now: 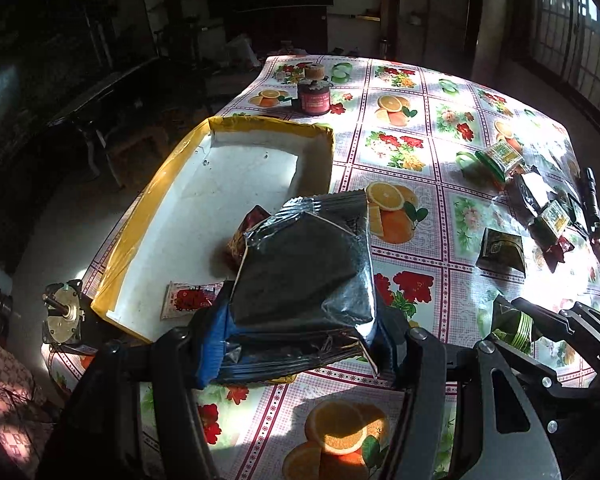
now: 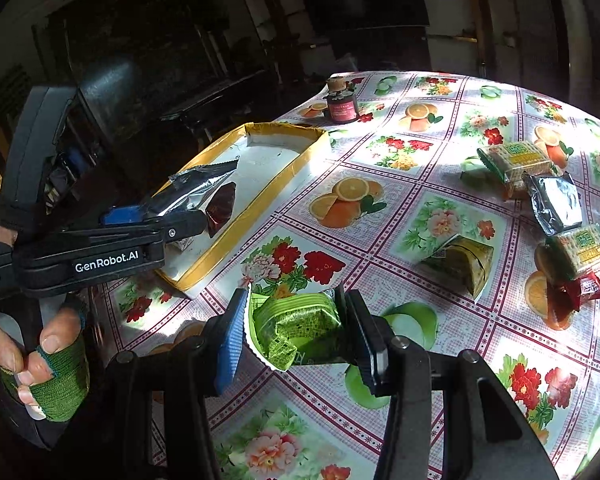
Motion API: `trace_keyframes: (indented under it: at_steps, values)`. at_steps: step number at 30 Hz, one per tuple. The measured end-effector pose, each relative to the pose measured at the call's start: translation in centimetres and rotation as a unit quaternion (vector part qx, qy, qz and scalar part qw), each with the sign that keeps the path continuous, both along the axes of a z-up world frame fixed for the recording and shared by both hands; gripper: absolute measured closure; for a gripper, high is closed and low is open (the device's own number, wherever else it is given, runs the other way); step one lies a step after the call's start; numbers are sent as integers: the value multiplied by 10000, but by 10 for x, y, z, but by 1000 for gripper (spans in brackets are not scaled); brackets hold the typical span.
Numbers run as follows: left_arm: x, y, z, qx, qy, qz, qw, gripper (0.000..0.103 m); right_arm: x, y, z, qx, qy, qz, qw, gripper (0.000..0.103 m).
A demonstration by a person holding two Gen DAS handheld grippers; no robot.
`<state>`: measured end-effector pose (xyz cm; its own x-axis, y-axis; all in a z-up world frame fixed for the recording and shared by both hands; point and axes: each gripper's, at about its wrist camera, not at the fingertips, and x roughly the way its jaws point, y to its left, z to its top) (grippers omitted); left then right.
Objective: Organize snacks
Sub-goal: 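Carry the silver bag with the left tool while the right tool carries the green snack to the tray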
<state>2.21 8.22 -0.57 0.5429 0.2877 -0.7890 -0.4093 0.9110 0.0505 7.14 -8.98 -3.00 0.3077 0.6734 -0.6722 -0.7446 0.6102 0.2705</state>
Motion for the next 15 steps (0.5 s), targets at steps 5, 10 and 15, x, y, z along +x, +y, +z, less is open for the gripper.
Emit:
trace_keyframes:
  at_steps: [5, 10, 15]
  values:
    - [-2, 9, 1, -13, -25, 101, 9999, 41, 0, 11, 0, -14, -4, 99, 10000, 55]
    - [-2, 15, 1, -20, -38, 141, 9999, 41, 0, 17, -1, -40, 0, 144, 9999, 55]
    - [-1, 20, 1, -48, -39, 187, 9998, 41, 1, 23, -2, -55, 12, 175, 9998, 55]
